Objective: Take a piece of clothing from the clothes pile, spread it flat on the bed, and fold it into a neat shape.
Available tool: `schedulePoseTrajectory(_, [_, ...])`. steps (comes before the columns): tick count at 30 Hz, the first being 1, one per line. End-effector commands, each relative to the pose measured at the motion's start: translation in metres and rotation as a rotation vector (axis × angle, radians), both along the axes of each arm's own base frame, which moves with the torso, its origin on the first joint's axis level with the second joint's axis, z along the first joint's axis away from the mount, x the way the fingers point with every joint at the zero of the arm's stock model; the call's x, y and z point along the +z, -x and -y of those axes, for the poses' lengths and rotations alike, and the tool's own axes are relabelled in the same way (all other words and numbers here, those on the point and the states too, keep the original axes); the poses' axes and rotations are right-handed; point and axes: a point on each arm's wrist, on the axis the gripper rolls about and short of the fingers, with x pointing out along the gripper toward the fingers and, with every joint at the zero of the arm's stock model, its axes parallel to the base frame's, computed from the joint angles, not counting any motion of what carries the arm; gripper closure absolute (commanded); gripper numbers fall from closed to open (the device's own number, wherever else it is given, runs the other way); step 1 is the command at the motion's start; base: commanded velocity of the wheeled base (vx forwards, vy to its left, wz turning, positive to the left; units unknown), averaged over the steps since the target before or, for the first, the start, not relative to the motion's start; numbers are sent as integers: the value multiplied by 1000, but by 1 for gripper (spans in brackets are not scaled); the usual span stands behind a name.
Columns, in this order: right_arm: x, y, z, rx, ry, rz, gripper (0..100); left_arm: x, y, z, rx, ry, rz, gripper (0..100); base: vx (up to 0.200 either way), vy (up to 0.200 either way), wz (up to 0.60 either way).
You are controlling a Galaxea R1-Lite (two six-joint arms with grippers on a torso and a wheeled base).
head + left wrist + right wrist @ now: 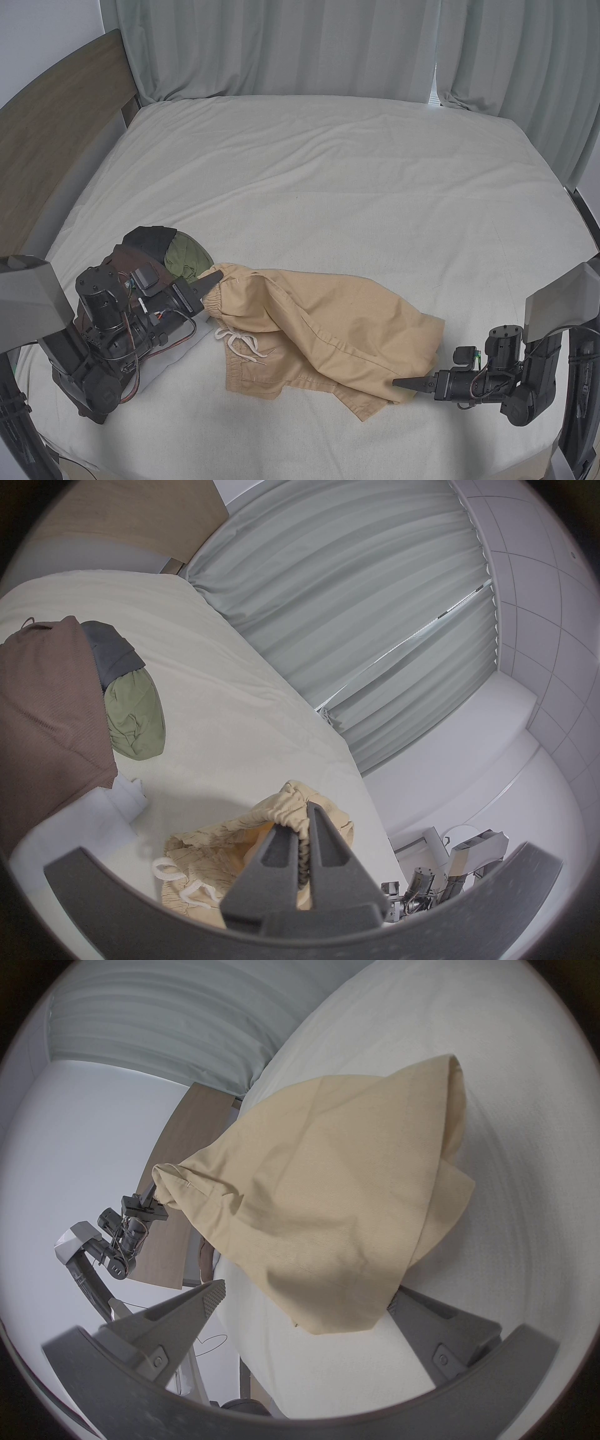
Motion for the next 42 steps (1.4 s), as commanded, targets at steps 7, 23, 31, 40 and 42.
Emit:
schedulePoseTrajectory(7, [36, 14, -11, 38, -47, 66, 0, -2, 0, 1, -2, -2, -5, 100, 0, 0, 0])
schedulePoseTrajectory(23, [36, 4, -10, 8, -70, 62, 0, -1, -1, 1, -2, 0, 0, 100, 0, 0, 0])
schedulePoseTrajectory(31, [28, -7, -13, -33, -49, 73, 0, 0, -1, 1, -2, 3, 4, 100, 0, 0, 0])
schedulePoseTrajectory(40, [52, -4, -15, -28, -72, 148, 0, -1, -2, 1, -2, 2, 1, 100, 0, 0, 0])
schedulePoseTrajectory(42, [58, -3, -14, -29, -79, 168, 0, -1, -2, 1, -2, 1, 0, 100, 0, 0, 0])
